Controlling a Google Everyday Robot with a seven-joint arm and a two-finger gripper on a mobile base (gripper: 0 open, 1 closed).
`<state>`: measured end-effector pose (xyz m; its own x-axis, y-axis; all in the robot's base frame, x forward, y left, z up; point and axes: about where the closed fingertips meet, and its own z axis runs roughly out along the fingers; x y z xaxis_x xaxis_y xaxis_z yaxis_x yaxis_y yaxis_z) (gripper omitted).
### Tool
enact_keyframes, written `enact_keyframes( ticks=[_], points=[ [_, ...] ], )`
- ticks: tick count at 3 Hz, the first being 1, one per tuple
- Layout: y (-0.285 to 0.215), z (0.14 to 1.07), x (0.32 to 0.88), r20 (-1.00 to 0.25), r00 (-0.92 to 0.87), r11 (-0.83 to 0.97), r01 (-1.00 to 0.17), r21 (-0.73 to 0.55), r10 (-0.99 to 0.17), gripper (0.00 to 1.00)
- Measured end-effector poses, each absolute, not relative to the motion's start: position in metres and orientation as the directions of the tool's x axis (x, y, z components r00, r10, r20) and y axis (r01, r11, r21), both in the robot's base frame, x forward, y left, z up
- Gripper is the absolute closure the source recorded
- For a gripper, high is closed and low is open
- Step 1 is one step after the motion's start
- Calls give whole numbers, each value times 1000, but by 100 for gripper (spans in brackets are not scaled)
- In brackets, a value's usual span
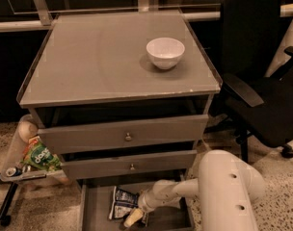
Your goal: Pick blue chip bag from bottom drawer and place on counter
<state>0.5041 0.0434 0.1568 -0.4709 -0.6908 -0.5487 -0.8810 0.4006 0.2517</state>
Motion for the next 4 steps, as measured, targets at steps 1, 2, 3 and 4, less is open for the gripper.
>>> enact_keyframes(
  ticks=[1,2,3,4],
  points=[
    [43,155,505,-549,-473,404,-880,252,-689,19],
    [43,155,505,-549,-473,403,-880,252,-689,42],
    [43,155,505,-549,-473,403,-880,252,-689,65],
    [43,155,505,-549,-473,403,-880,252,-689,88]
  ],
)
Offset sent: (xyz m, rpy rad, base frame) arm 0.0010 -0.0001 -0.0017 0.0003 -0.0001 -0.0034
